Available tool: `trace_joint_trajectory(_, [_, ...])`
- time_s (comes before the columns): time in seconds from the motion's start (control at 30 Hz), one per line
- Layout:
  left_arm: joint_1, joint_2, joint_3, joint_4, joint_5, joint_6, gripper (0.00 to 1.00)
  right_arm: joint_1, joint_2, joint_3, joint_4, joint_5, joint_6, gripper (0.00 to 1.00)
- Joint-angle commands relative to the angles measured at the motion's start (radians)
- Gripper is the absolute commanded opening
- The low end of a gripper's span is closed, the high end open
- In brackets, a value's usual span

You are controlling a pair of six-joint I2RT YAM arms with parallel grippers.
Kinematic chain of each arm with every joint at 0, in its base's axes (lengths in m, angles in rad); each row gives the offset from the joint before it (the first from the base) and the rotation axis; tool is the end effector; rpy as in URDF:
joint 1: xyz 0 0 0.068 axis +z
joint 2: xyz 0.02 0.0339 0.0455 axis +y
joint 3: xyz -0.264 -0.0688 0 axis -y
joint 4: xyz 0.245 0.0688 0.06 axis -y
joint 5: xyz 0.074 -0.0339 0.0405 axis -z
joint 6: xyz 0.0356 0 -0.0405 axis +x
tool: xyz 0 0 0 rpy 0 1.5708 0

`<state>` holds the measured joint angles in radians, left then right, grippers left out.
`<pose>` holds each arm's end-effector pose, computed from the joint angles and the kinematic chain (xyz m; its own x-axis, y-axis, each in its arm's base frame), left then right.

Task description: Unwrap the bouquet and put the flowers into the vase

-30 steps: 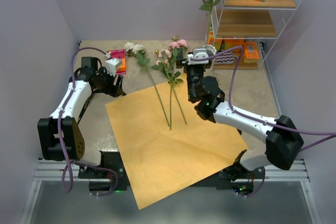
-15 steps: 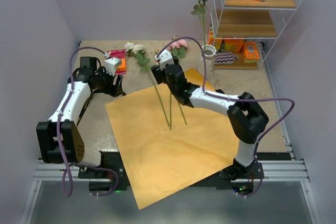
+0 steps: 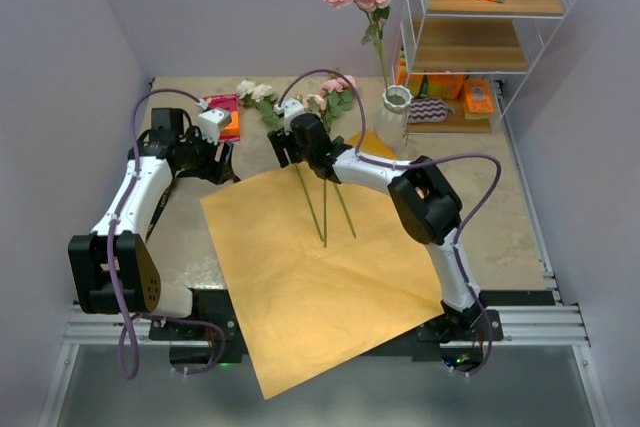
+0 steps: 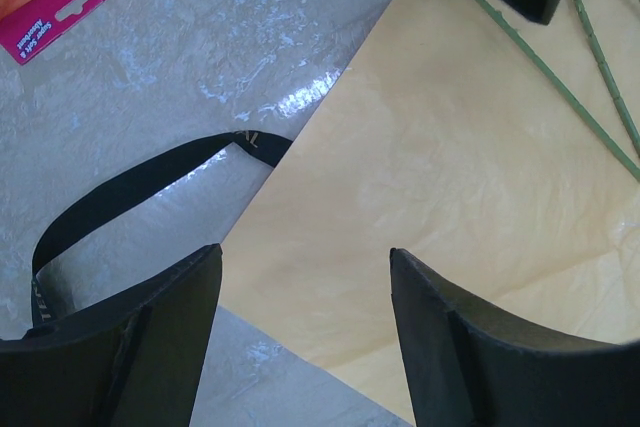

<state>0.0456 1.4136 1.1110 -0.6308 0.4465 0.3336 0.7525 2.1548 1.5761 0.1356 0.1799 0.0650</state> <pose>0.2940 -0.0020 0.2732 -0.6880 0.2643 -0.6759 0.4666 0.8744 -0.1330 0.3708 0.3384 0.2032 -0.3483 -0.2386 -0.9065 -0.5329 0.8460 -0.0179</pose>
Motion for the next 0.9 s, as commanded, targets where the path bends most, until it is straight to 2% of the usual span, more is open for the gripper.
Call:
trace_joint_trajectory(0.0, [0.008,-0.016,0.006,0.020,0.014,0.015,0.73,-0.001,0.083,0.145,-0.102,-0.069,0.062,0.77])
trace_joint_trajectory(0.1, [0.008,-0.016,0.007,0.023,0.015,0.016,0.73,-0.005,0.158,0.224,-0.157,-0.068,0.074,0.76])
trace_joint_trajectory(0.33, [0.010,-0.013,0.006,0.023,0.012,0.018,0.73,-0.018,0.237,0.300,-0.182,-0.080,0.098,0.70])
trace_joint_trajectory(0.47, [0.010,-0.011,0.006,0.025,0.012,0.013,0.73,-0.019,0.269,0.332,-0.201,-0.095,0.102,0.57])
trace_joint_trajectory(0.5, [0.010,-0.013,0.006,0.026,0.012,0.013,0.73,-0.019,0.273,0.344,-0.205,-0.099,0.104,0.49])
trace_joint_trajectory(0.6, [0.010,-0.013,0.007,0.023,0.012,0.015,0.73,-0.019,0.296,0.364,-0.215,-0.106,0.105,0.42])
trace_joint_trajectory(0.77, [0.010,-0.019,0.010,0.019,0.012,0.015,0.73,-0.018,0.320,0.401,-0.247,-0.105,0.102,0.36])
trace_joint_trajectory(0.87, [0.011,-0.024,0.023,0.005,0.023,0.016,0.73,-0.019,0.312,0.443,-0.280,-0.103,0.093,0.19])
